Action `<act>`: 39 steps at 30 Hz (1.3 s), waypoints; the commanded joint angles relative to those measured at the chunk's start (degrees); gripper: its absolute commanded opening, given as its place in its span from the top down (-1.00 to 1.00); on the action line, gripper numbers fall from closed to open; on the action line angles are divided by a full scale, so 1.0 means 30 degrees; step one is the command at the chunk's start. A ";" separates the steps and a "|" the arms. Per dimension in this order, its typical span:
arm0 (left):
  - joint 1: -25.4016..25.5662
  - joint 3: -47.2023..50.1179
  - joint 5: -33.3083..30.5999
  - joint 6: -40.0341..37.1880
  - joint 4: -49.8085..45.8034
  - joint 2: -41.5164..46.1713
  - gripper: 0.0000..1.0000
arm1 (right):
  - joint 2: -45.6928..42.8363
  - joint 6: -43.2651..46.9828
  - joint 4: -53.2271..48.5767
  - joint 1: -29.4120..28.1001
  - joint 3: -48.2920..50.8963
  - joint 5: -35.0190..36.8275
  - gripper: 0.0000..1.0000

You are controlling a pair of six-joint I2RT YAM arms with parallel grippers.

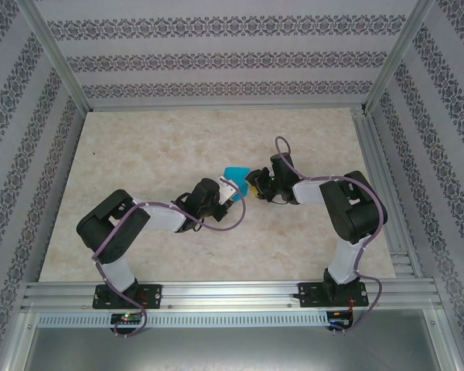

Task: Fold a paper plane with a square sheet of paper (pick it up from the middle)
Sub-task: Fourth fold the wing at the center of the table.

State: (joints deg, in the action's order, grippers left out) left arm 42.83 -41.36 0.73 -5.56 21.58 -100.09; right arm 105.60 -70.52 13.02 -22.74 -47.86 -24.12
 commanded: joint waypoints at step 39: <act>0.0196 -0.0164 0.2312 0.0266 0.0962 0.0180 -0.05 | -0.2505 0.0465 -0.0776 0.0602 0.0418 0.3606 1.00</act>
State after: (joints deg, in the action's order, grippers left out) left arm 42.83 -40.86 5.58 -5.43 21.87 -99.85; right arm 101.43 -66.54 10.74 -20.18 -48.16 -19.77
